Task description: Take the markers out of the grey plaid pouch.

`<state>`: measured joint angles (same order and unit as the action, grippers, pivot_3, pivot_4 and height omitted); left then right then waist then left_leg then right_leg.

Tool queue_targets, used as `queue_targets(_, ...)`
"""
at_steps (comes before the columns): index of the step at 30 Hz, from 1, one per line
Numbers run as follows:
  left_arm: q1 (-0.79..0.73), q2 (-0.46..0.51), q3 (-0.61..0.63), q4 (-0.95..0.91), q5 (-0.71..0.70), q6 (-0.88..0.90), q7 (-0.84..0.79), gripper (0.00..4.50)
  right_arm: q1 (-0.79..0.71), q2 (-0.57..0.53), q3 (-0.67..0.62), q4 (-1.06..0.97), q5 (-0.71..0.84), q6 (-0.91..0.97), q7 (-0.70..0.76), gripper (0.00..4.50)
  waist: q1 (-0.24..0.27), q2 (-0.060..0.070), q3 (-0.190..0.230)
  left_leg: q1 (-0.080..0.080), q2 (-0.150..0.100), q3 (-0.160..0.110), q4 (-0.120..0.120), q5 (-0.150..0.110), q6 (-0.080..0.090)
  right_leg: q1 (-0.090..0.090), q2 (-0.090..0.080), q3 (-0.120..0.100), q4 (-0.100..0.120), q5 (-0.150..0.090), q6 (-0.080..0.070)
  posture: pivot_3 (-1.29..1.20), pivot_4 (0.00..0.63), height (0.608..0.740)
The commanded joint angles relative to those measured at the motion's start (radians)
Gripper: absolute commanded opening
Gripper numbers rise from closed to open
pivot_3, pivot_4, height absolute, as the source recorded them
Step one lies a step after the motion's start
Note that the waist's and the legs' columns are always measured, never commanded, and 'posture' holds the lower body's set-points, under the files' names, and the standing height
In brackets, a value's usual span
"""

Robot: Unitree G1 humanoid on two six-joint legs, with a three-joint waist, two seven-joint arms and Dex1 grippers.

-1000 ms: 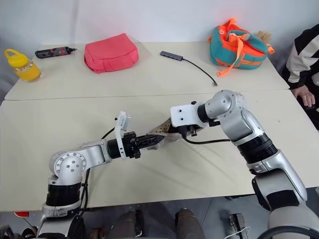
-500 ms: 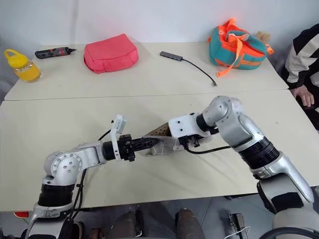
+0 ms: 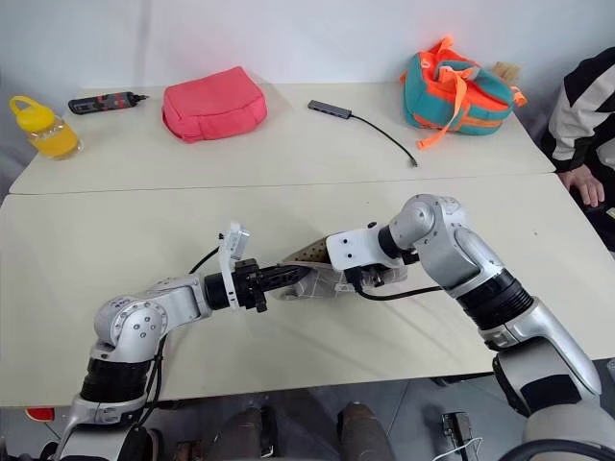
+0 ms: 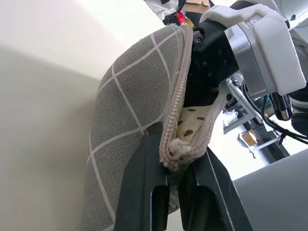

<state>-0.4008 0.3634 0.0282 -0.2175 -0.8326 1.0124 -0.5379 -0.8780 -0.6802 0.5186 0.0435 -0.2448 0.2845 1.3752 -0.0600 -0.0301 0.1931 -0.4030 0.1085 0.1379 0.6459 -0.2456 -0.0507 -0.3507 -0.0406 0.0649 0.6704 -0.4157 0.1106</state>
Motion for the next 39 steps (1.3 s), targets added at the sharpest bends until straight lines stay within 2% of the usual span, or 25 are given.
queue_targets(1, 0.003, 0.002, 0.021, -0.004, 0.013, -0.016, 0.01, 0.0, 0.025, 0.008, 0.013, 0.009, -0.008, 0.022, 0.007, 0.66, 0.0, 0.0, 0.0, 0.001, 0.0, 0.0, 0.0, 0.0, 0.0, 0.001, 0.0, 0.0, 0.0, 0.0, 0.0, 0.0, 0.15, 0.74)
queue_targets(2, 0.003, 0.002, 0.022, -0.004, 0.012, -0.015, 0.012, 0.0, 0.02, 0.008, 0.005, 0.003, -0.004, 0.026, 0.01, 0.46, 0.0, 0.0, 0.0, 0.002, 0.0, 0.0, 0.0, 0.0, 0.0, 0.004, 0.0, -0.001, -0.002, 0.0, 0.0, 0.0, 0.15, 0.74)
queue_targets(5, 0.003, 0.002, 0.024, -0.003, 0.011, -0.012, 0.015, 0.0, 0.001, 0.007, -0.027, -0.023, 0.022, 0.038, 0.02, 0.46, 0.0, 0.0, 0.0, 0.005, 0.0, 0.0, -0.001, 0.0, 0.0, 0.009, 0.0, -0.003, -0.007, 0.0, 0.0, 0.0, 0.15, 0.74)
queue_targets(13, -0.001, 0.001, 0.029, 0.001, 0.024, -0.027, 0.026, 0.0, -0.046, -0.019, -0.118, -0.09, 0.118, 0.105, 0.055, 0.46, 0.003, 0.0, 0.0, 0.005, 0.0, -0.001, -0.001, -0.001, 0.0, 0.009, 0.0, -0.002, -0.008, 0.0, 0.0, 0.0, 0.15, 0.74)
queue_targets(23, 0.011, 0.009, 0.01, -0.022, 0.032, -0.037, 0.002, 0.0, -0.058, -0.014, -0.195, -0.008, 0.174, 0.125, -0.034, 0.46, 0.004, 0.0, 0.0, 0.004, 0.0, 0.0, -0.003, -0.002, 0.001, 0.009, 0.0, -0.002, -0.01, 0.0, 0.0, 0.0, 0.15, 0.74)
queue_targets(33, -0.04, -0.033, 0.04, 0.007, 0.065, -0.099, 0.055, 0.0, -0.091, 0.126, -0.334, -0.108, 0.431, 0.28, -0.102, 0.46, 0.004, 0.0, 0.0, 0.002, 0.0, -0.003, -0.003, -0.002, 0.001, 0.007, 0.0, -0.003, -0.01, 0.0, 0.0, 0.0, 0.15, 0.74)
queue_targets(36, -0.048, -0.005, 0.053, 0.007, 0.074, -0.099, 0.046, 0.0, -0.113, 0.186, -0.398, -0.091, 0.485, 0.276, -0.187, 0.46, 0.003, 0.0, 0.0, 0.001, 0.0, -0.004, -0.003, -0.002, 0.001, 0.006, 0.0, -0.004, -0.009, 0.0, 0.001, 0.0, 0.15, 0.74)
queue_targets(39, -0.052, 0.028, 0.072, 0.006, 0.07, -0.094, 0.036, 0.0, -0.141, 0.197, -0.436, -0.04, 0.485, 0.24, -0.252, 0.46, 0.003, 0.0, 0.0, 0.0, 0.0, -0.004, -0.003, -0.002, 0.001, 0.005, 0.0, -0.004, -0.009, 0.0, 0.001, 0.0, 0.15, 0.74)
